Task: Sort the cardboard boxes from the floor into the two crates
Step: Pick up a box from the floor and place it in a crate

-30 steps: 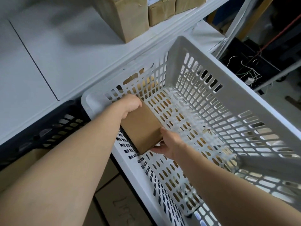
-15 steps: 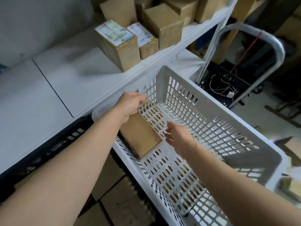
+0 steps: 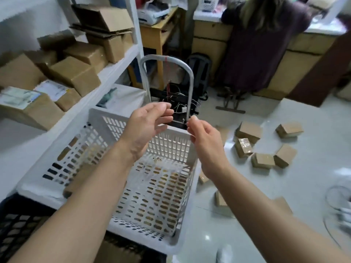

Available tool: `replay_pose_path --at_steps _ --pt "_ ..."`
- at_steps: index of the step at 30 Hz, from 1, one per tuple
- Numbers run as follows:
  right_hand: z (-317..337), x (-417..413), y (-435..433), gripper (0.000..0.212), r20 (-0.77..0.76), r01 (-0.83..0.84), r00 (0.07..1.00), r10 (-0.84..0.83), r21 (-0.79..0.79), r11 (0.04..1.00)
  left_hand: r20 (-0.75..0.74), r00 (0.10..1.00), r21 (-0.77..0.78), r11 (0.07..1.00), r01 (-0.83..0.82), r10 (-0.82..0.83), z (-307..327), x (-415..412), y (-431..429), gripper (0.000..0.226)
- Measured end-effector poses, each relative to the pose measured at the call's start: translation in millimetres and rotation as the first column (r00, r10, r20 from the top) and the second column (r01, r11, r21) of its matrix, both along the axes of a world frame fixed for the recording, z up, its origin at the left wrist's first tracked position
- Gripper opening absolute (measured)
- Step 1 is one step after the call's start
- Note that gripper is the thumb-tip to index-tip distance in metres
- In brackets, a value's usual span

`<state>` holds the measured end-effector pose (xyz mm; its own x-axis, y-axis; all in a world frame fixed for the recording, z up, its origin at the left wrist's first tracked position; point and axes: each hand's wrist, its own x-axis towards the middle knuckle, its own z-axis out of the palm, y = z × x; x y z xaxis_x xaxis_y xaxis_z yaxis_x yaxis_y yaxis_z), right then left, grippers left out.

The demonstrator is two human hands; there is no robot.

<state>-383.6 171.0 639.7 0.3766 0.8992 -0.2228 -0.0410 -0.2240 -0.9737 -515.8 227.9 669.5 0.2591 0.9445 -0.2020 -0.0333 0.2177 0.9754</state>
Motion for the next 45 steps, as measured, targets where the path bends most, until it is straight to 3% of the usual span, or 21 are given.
replay_pose_path --at_steps 4,11,17,23,31,36,40,45 --pt "4 80 -44 0.034 0.009 0.199 0.980 -0.199 0.004 0.980 -0.013 0.989 -0.001 0.989 0.147 -0.147 6 83 -30 0.022" --pt "-19 247 -141 0.054 -0.013 0.415 0.909 -0.416 -0.053 0.908 0.005 0.959 -0.070 0.957 0.282 -0.282 -9 235 -102 0.023" --pt "-40 359 -224 0.029 -0.025 0.549 0.828 -0.560 -0.161 0.820 0.034 0.924 -0.177 0.907 0.382 -0.382 -36 352 -164 0.022" --pt "-67 421 -263 0.029 -0.023 0.626 0.759 -0.651 -0.249 0.739 0.023 0.872 -0.269 0.837 0.477 -0.489 -69 427 -184 0.023" --pt "-116 481 -245 0.034 0.035 0.656 0.710 -0.704 -0.398 0.642 -0.007 0.843 -0.444 0.757 0.479 -0.538 -123 501 -163 0.016" --pt "-155 522 -210 0.035 0.061 0.627 0.732 -0.679 -0.452 0.635 -0.070 0.848 -0.512 0.748 0.421 -0.525 -170 539 -142 0.021" --pt "-196 559 -194 0.060 0.106 0.590 0.767 -0.632 -0.503 0.632 -0.110 0.861 -0.581 0.735 0.350 -0.496 -215 568 -136 0.023" --pt "-274 608 -179 0.064 0.164 0.492 0.854 -0.494 -0.562 0.664 -0.162 0.896 -0.676 0.708 0.205 -0.414 -300 607 -140 0.017"
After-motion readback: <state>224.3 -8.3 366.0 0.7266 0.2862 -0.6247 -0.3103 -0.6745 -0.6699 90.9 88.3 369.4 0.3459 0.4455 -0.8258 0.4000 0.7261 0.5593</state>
